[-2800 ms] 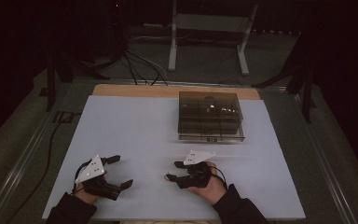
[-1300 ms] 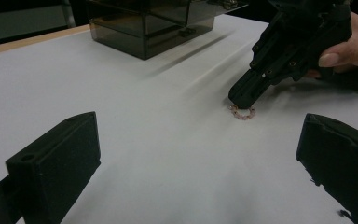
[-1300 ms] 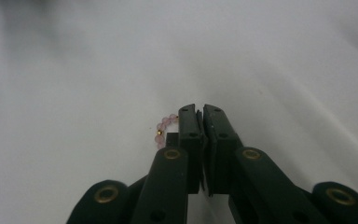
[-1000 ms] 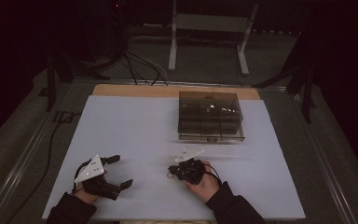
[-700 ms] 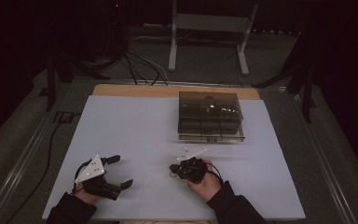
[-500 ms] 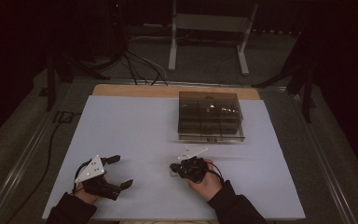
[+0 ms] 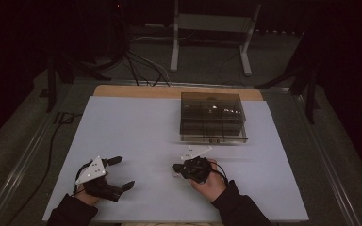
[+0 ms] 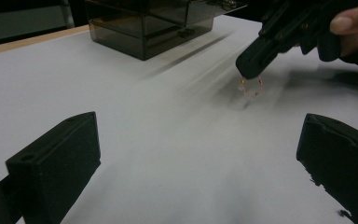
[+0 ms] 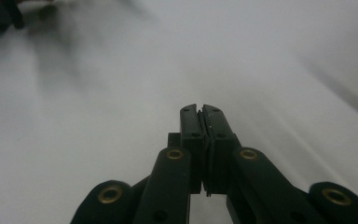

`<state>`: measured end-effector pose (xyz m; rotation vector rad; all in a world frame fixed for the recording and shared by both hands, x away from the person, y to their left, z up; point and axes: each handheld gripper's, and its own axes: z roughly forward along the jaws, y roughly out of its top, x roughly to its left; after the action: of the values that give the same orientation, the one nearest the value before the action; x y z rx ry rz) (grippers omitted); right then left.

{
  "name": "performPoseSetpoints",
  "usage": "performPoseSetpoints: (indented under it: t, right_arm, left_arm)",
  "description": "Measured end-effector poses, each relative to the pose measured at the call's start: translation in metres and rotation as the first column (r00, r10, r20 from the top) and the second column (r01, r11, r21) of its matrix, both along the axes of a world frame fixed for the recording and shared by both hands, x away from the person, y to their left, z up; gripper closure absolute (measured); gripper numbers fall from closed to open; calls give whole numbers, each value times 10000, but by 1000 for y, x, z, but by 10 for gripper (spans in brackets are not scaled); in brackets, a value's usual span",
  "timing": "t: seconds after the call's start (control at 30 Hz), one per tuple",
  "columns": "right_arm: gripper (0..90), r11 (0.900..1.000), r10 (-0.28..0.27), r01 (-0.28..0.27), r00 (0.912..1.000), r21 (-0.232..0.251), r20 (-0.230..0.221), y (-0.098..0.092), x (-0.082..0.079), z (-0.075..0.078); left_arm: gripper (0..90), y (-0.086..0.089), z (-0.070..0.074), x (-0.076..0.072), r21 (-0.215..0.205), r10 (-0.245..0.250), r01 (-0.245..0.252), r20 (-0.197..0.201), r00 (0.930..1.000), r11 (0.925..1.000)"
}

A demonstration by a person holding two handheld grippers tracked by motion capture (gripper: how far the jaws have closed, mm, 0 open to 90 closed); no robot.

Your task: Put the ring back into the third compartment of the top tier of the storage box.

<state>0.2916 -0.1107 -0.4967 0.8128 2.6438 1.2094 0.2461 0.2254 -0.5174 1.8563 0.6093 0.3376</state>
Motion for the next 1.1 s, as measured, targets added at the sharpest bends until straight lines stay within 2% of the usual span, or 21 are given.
performPoseSetpoints:
  t: [0.43, 0.8, 1.1]
  right_arm:
    - [885, 9995, -228, 223, 9995, 219, 217, -12, 4, 17]
    - [885, 9987, -330, 323, 9993, 396, 182, -17, 7, 24]
    - [884, 9971, -561, 526, 9965, 551, 626, -26, 10, 40]
  left_arm:
    - [6, -1, 0, 0, 54, -20, 20, -18, 10000, 10000]
    - [6, -1, 0, 0, 38, -21, 21, -21, 10000, 10000]
    - [6, -1, 0, 0, 34, -16, 16, -17, 10000, 10000]
